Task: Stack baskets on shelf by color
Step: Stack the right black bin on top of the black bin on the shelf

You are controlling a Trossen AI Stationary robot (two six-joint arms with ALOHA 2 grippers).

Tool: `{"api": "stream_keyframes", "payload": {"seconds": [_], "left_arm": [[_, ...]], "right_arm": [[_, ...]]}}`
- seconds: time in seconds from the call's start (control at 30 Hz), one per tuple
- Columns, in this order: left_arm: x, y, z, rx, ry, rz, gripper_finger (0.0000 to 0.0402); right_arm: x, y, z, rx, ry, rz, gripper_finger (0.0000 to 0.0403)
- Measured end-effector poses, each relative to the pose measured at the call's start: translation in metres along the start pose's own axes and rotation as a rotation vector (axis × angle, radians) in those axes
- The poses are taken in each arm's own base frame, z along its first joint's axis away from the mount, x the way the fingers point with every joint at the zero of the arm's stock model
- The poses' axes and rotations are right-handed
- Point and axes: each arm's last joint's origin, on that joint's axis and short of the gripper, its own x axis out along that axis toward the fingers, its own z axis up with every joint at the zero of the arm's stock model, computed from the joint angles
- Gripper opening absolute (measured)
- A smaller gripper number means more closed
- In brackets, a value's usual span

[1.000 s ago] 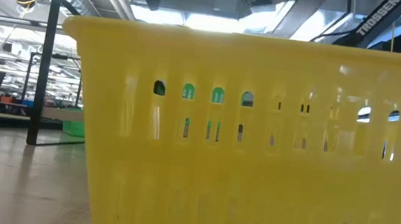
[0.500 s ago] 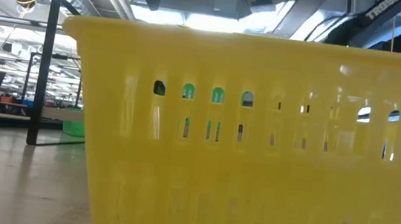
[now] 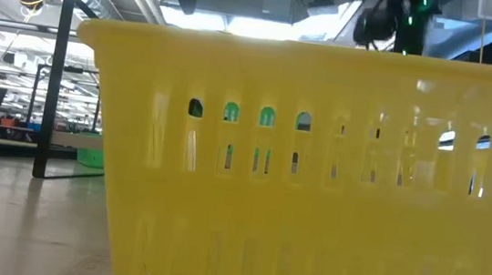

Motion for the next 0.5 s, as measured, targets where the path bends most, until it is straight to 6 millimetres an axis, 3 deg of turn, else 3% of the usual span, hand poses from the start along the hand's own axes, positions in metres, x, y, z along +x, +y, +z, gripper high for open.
{"api": "stream_keyframes", "payload": {"seconds": [0.3,0.5], "left_arm": [[0.005,0.0,0.002,0.0,0.017,-0.003,0.0032],[0.009,0.009,0.011,-0.048,0.002,0.008,0.0077]], "right_arm": [[-0.083,0.025,0.014,-0.116,-0.223,-0.008,0.0],[-0.112,0.05,0.012,-0.283,-0.345,-0.03,0.0]]}}
